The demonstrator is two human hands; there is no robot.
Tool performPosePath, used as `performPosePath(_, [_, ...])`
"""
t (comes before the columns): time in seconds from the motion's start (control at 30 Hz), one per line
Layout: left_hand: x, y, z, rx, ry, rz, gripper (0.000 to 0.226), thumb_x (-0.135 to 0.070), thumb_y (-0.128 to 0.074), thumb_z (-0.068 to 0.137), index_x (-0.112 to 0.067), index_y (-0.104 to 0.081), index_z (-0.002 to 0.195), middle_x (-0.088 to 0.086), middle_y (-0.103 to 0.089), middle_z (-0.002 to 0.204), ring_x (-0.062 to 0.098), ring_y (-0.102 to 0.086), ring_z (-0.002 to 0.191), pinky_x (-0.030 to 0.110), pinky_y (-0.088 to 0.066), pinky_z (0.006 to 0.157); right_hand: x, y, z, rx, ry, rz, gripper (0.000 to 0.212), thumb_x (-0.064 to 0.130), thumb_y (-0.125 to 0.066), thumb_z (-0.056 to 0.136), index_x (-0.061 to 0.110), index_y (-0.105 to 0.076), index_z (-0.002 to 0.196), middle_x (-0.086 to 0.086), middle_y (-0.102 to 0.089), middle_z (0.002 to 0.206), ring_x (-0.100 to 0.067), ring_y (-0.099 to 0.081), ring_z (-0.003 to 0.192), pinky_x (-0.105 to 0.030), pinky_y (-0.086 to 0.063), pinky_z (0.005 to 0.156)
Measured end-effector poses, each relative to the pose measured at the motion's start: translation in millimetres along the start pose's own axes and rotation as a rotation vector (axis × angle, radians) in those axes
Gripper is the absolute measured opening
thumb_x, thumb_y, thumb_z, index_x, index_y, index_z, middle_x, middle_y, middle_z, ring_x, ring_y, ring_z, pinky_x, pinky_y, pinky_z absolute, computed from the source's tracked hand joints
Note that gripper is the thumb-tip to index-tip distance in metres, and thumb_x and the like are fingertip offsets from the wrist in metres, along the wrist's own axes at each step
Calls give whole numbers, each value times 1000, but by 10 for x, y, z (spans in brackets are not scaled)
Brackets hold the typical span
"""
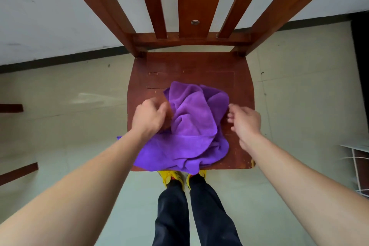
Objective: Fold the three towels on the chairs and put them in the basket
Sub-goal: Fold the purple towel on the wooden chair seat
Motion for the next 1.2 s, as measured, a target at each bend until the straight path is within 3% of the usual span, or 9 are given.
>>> performPosePath(0.1, [-326, -264, -76, 96, 20, -129, 37, -53, -56, 86, -17, -58, 82, 12, -69, 94, 33, -62, 95, 37, -49, 84, 108, -40, 182, 6, -9, -140, 39, 57, -70, 74, 19, -66, 84, -3, -70, 87, -19, -65, 79, -35, -51, 71])
performPosePath(0.2, [-298, -464, -189, 151, 67, -92, 30, -37, -72, 77, -14, -58, 93, 8, -66, 93, 30, -60, 93, 32, -44, 77, 217, -187, 217, 200, -48, -189, 17, 34, -73, 82, 20, -66, 88, 1, -66, 85, -15, -61, 77, -28, -48, 62])
performPosePath(0.4, [255, -157, -128, -165, 293, -501, 24, -36, -60, 70, -13, -53, 65, 5, -58, 63, 29, -60, 68, 47, -56, 77, 440, 97, 300, -265, 165, 109, 12, 11, -55, 90, 12, -58, 78, -10, -59, 81, -19, -53, 77, -32, -42, 66])
performPosePath(0.63, [647, -195, -83, 11, 443, -312, 11, -16, -45, 65, -15, -52, 74, 20, -68, 84, 43, -67, 86, 52, -56, 80, -150, 239, 221, -103, 103, -528, 29, 12, -51, 89, 10, -59, 117, -17, -64, 119, -34, -59, 109, -36, -44, 91])
performPosePath(0.83, [832, -158, 477, -266, 583, -650, 58, -66, -58, 56, -17, -56, 86, 19, -69, 95, 39, -68, 88, 56, -55, 80, 159, 197, 374, -116, 119, -472, 56, 53, -65, 82, 13, -61, 119, -10, -64, 121, -31, -60, 112, -35, -44, 93])
performPosePath(0.9, [323, 25, 310, -190, 544, -687, 50, -47, -75, 61, -9, -61, 91, 14, -68, 89, 29, -67, 76, 39, -57, 63, 245, 28, 447, -12, 104, -416, 57, 60, -73, 68, 12, -68, 99, -10, -69, 106, -29, -65, 100, -36, -50, 85])
performPosePath(1.0, [-55, 31, 230, -4, 524, -826, 15, -9, -69, 62, -8, -61, 75, 12, -58, 73, 21, -55, 69, 29, -46, 56, 360, -173, 422, 79, 90, -295, 22, 32, -76, 77, 14, -64, 71, -10, -69, 86, -25, -66, 82, -38, -53, 75])
performPosePath(1.1, [-93, 122, 247, -18, 492, -1022, 22, -6, -49, 45, -13, -55, 65, 15, -53, 79, 26, -51, 74, 42, -44, 67, 631, -84, 332, -163, 418, -281, 15, 25, -59, 91, 11, -65, 91, -6, -62, 86, -26, -60, 83, -39, -47, 78])
performPosePath(1.2, [-27, 279, 223, -157, 450, -1057, 21, 7, -42, 63, -14, -46, 60, 6, -50, 57, 21, -46, 57, 29, -41, 59, 754, 91, 228, -296, 596, -251, 23, 21, -48, 98, 4, -58, 111, -3, -56, 91, -19, -50, 82, -26, -35, 74])
Point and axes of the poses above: each hand's wrist, its own z-axis towards the middle knuckle, its own y-axis out of the back of the hand, x = y × z, the point moved 2 cm from there along z, towards the middle knuckle
